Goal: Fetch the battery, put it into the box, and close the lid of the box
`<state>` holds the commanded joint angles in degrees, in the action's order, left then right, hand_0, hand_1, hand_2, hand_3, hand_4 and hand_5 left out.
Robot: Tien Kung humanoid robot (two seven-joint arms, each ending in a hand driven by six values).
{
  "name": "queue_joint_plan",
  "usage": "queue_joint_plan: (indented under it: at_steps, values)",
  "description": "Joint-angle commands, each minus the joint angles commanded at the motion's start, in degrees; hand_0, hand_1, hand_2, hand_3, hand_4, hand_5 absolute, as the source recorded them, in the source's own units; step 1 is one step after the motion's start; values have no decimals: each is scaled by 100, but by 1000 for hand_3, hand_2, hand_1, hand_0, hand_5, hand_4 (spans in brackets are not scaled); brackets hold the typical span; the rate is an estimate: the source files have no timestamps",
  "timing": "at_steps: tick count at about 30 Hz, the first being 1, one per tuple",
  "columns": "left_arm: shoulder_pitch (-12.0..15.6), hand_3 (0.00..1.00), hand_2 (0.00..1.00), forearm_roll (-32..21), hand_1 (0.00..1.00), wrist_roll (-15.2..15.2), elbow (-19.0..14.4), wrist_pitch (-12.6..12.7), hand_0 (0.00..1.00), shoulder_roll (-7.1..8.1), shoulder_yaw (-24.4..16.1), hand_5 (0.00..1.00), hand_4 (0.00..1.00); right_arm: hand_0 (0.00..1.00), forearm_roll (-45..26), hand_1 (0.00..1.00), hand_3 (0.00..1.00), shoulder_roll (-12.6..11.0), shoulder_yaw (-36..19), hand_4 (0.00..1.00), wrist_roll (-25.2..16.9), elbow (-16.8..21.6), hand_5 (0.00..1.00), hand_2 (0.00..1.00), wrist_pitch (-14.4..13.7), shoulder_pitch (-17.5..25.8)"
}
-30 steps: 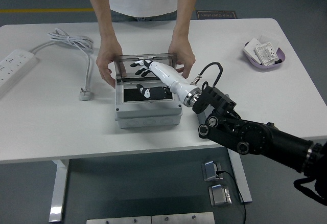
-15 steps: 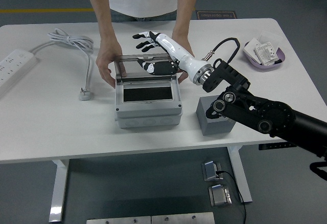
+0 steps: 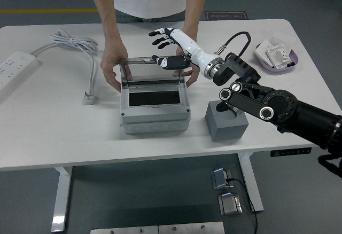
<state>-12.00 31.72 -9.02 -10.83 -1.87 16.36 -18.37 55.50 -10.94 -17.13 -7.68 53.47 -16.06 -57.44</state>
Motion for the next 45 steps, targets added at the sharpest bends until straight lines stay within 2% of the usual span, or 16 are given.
queue_joint_plan:
  at_steps: [5, 10, 22, 23, 28, 29, 34, 35, 45]
  values:
    - [-5, 658, 693, 37, 747, -2, 4, -2, 727, -13, -14, 370, 594, 853, -57, 700, 782, 36, 67, 667, -76, -18, 118, 729, -26, 100]
    - [-6, 658, 693, 9, 747, 11, 6, 0, 727, -14, 10, 370, 594, 853, 6, 700, 782, -26, 97, 667, -80, 166, 118, 729, -61, 172]
    - [-10, 657, 691, -230, 747, 89, 6, 17, 725, 45, 196, 367, 593, 852, 267, 695, 781, -419, 230, 671, 141, 887, 126, 728, -17, 365]
    - [-6, 656, 691, -247, 747, 93, 5, 19, 721, 45, 210, 363, 591, 747, 283, 667, 771, -441, 234, 670, 160, 923, 125, 707, -12, 386]
    - [28, 656, 691, -332, 747, 114, 5, 27, 721, 50, 272, 363, 591, 747, 427, 667, 771, -580, 229, 670, 300, 1177, 125, 707, -14, 502]
    - [37, 655, 695, -355, 751, 119, 6, 29, 719, 52, 287, 359, 590, 609, 465, 542, 659, -613, 226, 675, 337, 1248, 140, 597, -18, 517]
    - [62, 655, 695, -449, 751, 145, 7, 35, 719, 66, 362, 359, 590, 609, 556, 542, 659, -717, 238, 675, 439, 1492, 140, 597, -23, 566]
    - [63, 653, 695, -464, 751, 150, 7, 36, 716, 67, 376, 358, 588, 600, 569, 532, 653, -727, 247, 674, 454, 1518, 151, 560, -20, 577]
    - [63, 651, 695, -695, 752, 237, -4, 47, 714, 47, 632, 357, 589, 596, 736, 529, 658, -805, 166, 680, 566, 1650, 158, 540, 2, 717]
